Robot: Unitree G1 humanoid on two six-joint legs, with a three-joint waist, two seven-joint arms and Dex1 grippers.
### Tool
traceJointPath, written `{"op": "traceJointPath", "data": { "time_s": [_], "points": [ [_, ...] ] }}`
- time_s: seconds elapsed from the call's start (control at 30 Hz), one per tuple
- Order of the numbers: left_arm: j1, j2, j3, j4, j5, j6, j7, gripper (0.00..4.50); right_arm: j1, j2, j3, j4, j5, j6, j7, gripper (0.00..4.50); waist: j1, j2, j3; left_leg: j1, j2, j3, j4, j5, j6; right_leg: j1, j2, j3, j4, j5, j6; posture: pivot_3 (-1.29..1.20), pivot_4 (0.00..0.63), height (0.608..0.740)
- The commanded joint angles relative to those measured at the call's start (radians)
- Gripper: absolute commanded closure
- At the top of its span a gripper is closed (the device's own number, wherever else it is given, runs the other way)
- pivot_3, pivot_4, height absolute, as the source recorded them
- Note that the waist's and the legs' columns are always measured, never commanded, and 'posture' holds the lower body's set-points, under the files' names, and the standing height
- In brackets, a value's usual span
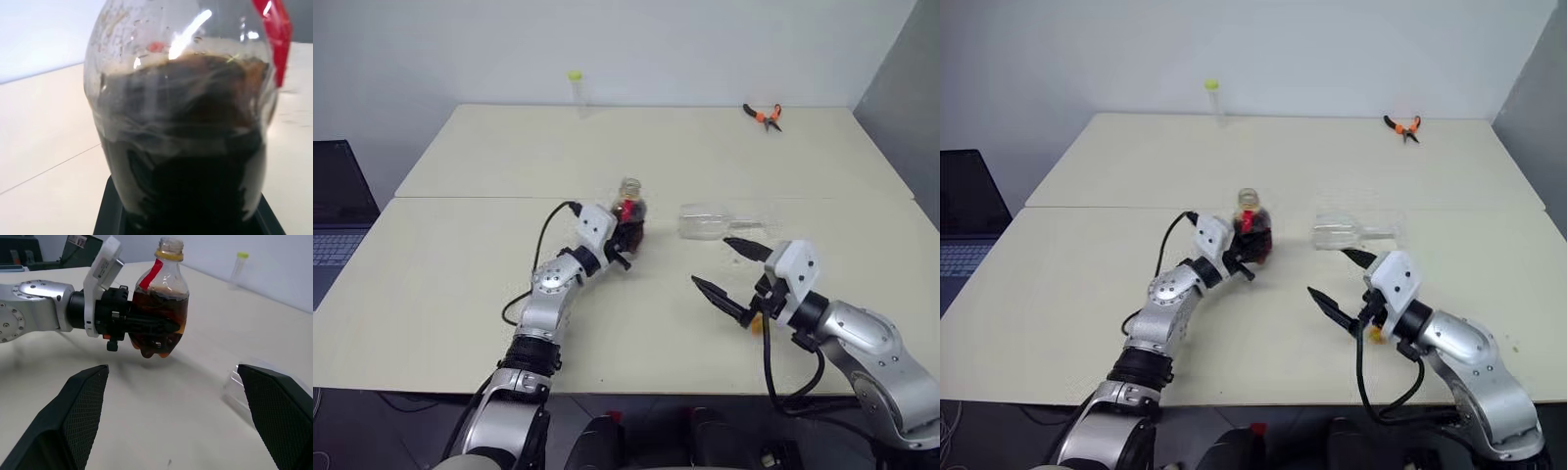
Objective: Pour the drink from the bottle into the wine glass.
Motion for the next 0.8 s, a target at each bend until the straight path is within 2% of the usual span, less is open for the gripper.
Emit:
{"op": "traceJointPath", "data": {
  "time_s": [0.03,0.27,0.6,0.8],
  "points": [
    [-0.041,0.025,0.051,0.031,0.01,-0.071,0.054,3.65,-0.018,-0.02,0.006,-0.018,0.028,0.014,0.03,0.0,0.0,0.0,0.0,0.0,0.0,0.0,0.0,0.0,0.0,0.0,0.0,0.0,0.0,0.0,0.0,0.0,0.15,0.74],
    [-0.083,0.069,0.126,0.167,0.0,-0.145,0.104,3.65,-0.038,-0.024,0.055,-0.013,0.026,0.021,0.046,0.0,0.0,-0.001,0.001,0.0,0.0,0.0,0.0,0.0,0.001,0.0,0.0,0.0,0.0,0.0,0.0,0.0,0.15,0.74],
    [-0.19,0.106,0.196,0.433,-0.001,-0.258,0.169,3.65,-0.203,0.048,0.191,0.07,-0.045,0.064,-0.002,0.0,-0.003,-0.003,0.001,0.0,0.0,-0.001,0.0,0.0,0.0,-0.001,0.0,-0.001,0.0,0.0,0.0,0.0,0.15,0.74],
    [-0.237,0.11,0.224,0.535,0.004,-0.295,0.252,3.65,-0.246,0.089,0.233,0.109,-0.079,0.058,-0.006,0.0,-0.002,-0.004,0.0,-0.001,-0.001,-0.001,0.0,0.0,-0.001,-0.002,0.0,-0.001,0.0,0.0,0.0,0.0,0.15,0.74]
  ]
}}
